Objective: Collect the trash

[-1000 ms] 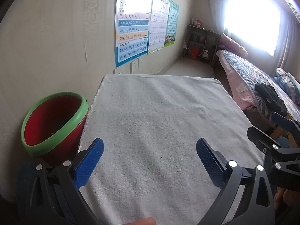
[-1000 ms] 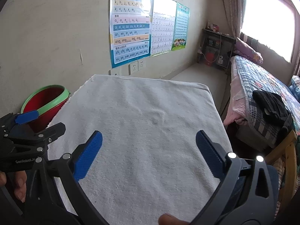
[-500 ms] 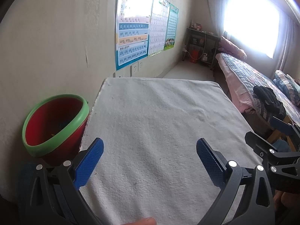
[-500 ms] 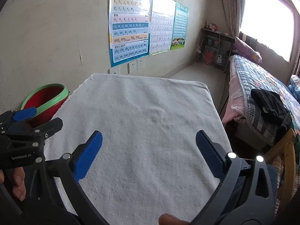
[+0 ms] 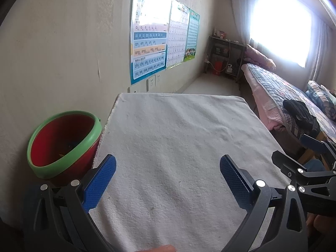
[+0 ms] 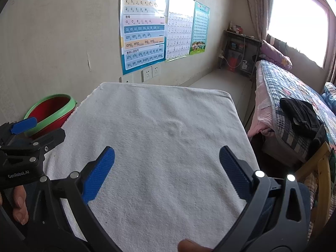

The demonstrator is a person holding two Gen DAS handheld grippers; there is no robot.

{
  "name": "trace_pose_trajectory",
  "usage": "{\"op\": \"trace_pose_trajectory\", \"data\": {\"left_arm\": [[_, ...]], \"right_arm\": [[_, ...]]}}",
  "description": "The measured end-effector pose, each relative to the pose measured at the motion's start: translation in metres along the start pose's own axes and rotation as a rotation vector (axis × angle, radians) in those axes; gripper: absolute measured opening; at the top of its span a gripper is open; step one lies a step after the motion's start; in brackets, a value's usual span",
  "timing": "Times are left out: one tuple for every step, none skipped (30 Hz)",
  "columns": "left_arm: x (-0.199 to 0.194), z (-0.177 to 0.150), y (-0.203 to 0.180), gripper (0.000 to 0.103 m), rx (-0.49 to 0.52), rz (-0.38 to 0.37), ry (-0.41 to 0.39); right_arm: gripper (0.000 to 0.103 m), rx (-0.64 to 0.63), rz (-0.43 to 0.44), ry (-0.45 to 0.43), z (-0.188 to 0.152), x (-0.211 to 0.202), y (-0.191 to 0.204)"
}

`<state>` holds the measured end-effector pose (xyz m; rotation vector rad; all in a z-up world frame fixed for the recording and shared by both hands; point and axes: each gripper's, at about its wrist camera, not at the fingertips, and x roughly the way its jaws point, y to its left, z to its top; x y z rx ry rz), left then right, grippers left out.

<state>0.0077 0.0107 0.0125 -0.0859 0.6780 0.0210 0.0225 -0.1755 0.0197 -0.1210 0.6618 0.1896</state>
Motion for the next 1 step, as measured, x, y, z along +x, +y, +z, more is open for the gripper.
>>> {"op": "trace_pose_trajectory", "data": {"left_arm": [[0.0,0.0001,-0.0006,0.095,0.003,0.001,0.0]], "right_arm": [[0.098,0.002,0.0,0.001,0.0005,0.0005,-0.0002]]}}
